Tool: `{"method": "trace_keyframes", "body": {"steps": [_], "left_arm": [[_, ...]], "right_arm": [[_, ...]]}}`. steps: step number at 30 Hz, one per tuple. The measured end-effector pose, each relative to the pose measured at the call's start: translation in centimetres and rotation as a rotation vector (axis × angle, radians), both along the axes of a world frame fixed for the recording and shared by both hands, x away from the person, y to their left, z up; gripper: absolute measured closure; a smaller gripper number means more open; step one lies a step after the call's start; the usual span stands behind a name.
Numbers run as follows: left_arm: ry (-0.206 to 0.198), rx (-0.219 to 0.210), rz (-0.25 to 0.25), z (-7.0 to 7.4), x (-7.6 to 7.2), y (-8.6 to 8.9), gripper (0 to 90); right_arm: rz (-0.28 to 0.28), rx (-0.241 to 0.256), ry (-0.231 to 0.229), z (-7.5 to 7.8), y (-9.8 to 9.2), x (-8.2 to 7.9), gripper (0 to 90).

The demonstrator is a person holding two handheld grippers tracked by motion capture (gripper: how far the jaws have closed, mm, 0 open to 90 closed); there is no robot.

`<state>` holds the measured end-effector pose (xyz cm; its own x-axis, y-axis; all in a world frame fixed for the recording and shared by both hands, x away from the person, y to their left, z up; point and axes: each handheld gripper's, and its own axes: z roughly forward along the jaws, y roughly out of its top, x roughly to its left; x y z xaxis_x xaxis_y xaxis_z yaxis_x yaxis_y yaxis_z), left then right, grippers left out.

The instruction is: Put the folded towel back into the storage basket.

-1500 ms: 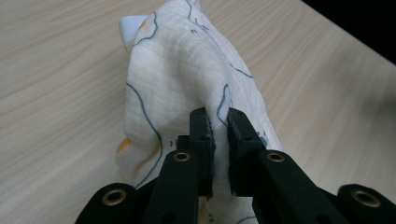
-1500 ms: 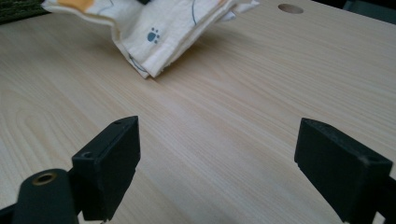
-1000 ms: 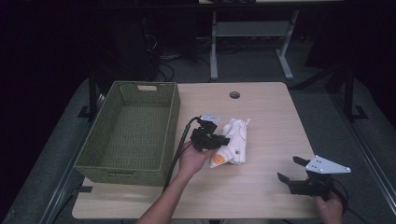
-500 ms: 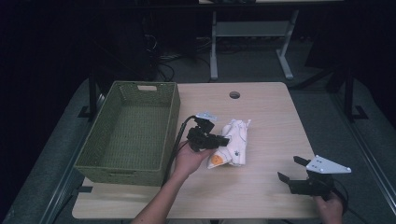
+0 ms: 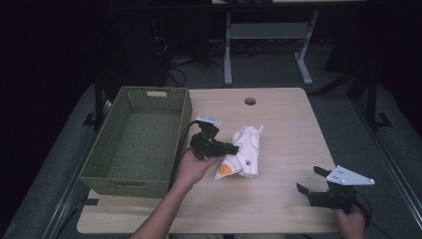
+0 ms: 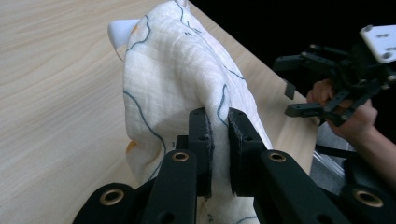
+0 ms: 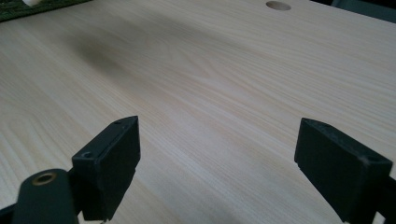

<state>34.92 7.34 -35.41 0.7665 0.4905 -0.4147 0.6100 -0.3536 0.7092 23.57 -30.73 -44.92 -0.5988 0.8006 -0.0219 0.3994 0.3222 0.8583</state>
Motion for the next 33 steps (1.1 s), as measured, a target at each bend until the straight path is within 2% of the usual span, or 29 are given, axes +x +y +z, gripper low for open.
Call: {"method": "trace_keyframes", "body": {"steps": [3, 6, 10, 11, 18, 21, 24, 33], "left_arm": [[0.027, -0.038, -0.017, 0.7, 0.0, 0.9, 82.0], [0.038, -0.050, -0.030, 0.9, 0.1, 1.6, 82.0], [0.069, -0.079, -0.022, 1.2, 0.2, 2.5, 81.9], [0.086, -0.102, -0.020, 1.3, 0.4, 3.1, 81.9], [0.102, -0.146, -0.005, 2.2, 0.7, 5.3, 81.9], [0.095, -0.154, -0.003, 2.6, 0.7, 6.0, 81.9], [0.097, -0.184, -0.004, 3.3, 0.7, 7.3, 81.7], [0.107, -0.192, 0.001, 3.9, 1.1, 9.8, 81.8]], "right_arm": [[-0.006, -0.006, 0.001, 0.0, 0.0, 0.0, 13.7], [-0.009, -0.007, 0.003, -0.1, 0.0, 0.0, 13.7], [-0.012, -0.006, 0.008, -0.1, 0.1, 0.1, 13.7], [-0.013, -0.007, 0.008, -0.1, 0.1, 0.1, 13.7], [-0.020, -0.014, 0.009, -0.2, 0.1, 0.1, 13.7], [-0.021, -0.017, 0.008, -0.2, 0.1, 0.1, 13.7], [-0.027, -0.019, 0.014, -0.2, 0.2, 0.1, 13.7], [-0.040, -0.020, 0.011, -0.3, 0.1, 0.0, 13.7]]}}
